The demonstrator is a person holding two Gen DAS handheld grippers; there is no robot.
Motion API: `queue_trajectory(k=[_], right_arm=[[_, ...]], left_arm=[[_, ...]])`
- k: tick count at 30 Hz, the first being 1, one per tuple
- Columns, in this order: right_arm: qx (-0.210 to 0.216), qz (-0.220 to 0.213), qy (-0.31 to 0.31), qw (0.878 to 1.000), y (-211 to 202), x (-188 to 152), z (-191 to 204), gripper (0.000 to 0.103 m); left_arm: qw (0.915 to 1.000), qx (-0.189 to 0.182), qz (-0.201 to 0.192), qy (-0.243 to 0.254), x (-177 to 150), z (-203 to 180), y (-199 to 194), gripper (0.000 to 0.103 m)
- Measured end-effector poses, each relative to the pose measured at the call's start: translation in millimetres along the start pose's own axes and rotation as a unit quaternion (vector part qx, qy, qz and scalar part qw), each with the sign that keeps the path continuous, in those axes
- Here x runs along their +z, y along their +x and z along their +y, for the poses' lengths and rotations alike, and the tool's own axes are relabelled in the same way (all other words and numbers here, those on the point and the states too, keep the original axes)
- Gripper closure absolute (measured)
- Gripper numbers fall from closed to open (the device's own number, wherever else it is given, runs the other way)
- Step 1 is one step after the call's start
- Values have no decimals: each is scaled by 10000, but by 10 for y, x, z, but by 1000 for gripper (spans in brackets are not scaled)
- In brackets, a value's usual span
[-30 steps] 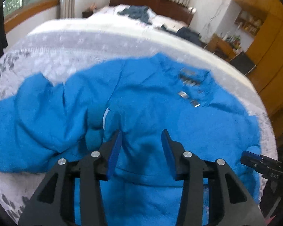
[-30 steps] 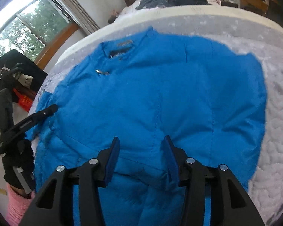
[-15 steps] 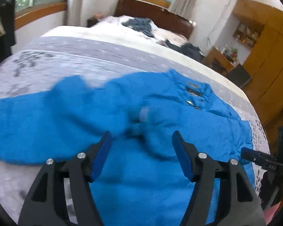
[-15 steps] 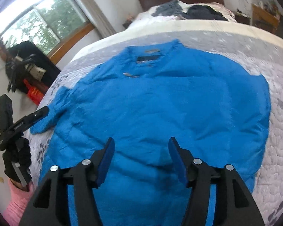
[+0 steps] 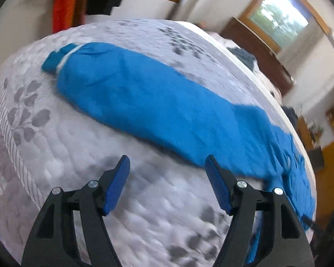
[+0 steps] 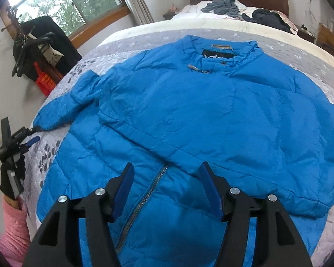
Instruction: Fold large clothes
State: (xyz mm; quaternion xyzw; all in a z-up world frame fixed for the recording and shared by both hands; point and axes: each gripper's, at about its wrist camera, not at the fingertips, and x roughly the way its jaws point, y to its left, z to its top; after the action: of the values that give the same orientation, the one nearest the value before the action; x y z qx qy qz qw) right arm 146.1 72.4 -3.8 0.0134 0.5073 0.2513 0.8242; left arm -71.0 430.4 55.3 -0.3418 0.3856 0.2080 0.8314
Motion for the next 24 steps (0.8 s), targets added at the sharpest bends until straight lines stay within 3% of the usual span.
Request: queue_trajectory(k=[5,9,15,20,24], right_arm=[[-49,-5,-4,10000,44,-2,5,41],[-58,29,53,10000,102,-10,-35,41],[-167,25,-43,9998,147,-28,-21,41],[-125,16,-10,9999,138,-35,-29,41],[-99,-10,3,10000,87,-45,-32,41]], left_arm=[[9978,-247,-158,-588,275,302,147,38],[9968,-259,-279,-696,412,316,203,40],[9957,-32,-407,-832,528,385,266,61],[9947,17,-497,-903,536,453,223,86],[9954,109,-677,-665,539,320,89,94]])
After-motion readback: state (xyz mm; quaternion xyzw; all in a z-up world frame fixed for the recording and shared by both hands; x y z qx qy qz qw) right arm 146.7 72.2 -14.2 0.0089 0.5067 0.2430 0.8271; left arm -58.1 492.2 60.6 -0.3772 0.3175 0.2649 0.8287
